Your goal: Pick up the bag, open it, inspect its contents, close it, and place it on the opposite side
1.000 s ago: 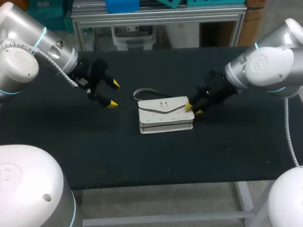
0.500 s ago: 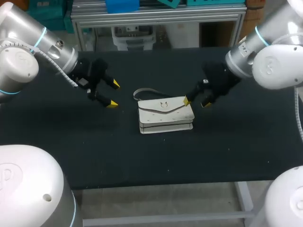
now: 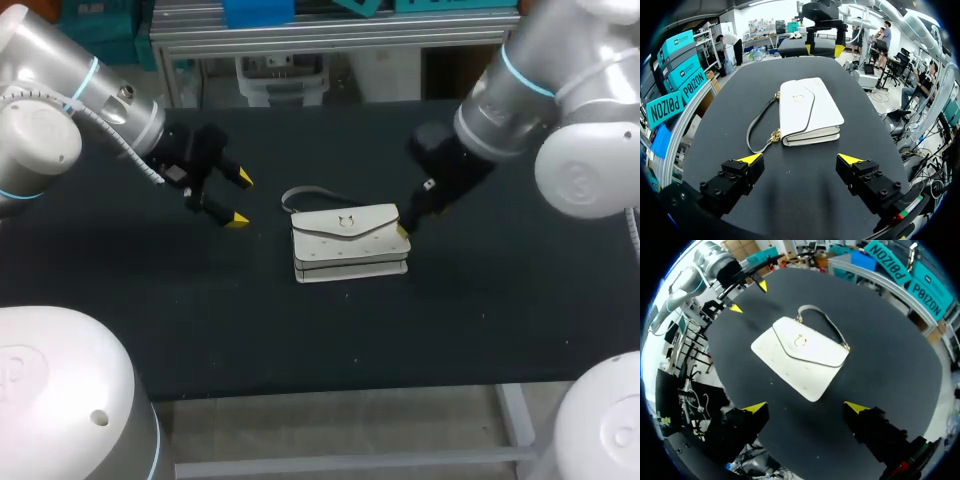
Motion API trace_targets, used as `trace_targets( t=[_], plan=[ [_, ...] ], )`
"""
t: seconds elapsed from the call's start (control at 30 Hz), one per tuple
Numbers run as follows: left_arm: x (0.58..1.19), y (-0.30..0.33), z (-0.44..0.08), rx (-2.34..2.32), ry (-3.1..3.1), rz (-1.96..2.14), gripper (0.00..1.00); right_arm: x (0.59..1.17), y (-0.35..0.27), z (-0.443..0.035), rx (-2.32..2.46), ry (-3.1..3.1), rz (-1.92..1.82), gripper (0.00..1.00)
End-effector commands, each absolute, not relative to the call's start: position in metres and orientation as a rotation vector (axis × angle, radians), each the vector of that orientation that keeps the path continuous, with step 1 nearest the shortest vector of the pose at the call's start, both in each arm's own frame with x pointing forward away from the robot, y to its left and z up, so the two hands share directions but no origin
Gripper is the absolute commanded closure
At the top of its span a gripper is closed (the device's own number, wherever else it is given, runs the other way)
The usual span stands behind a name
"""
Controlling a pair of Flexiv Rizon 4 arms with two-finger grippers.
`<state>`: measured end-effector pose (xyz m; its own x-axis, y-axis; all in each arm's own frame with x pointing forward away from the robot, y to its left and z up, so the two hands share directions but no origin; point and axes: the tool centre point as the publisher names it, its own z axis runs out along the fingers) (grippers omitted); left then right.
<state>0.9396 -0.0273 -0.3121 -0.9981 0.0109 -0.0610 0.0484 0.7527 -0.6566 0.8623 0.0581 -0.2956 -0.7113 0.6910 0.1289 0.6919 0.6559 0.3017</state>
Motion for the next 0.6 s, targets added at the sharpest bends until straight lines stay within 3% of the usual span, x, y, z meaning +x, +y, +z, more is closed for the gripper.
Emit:
trace_targets(
  t=[0.03,0.6],
  plan=[
    [0.94,-0.027,-0.313,0.049,2.887,-1.089,0.0,0.865,0.066,-0.293,-1.151,-2.933,-0.41,0.0],
    [0.93,-0.053,-0.309,0.348,2.694,-1.011,0.0,0.86,0.069,-0.324,-0.403,-3.51,-0.473,0.0]
  ],
)
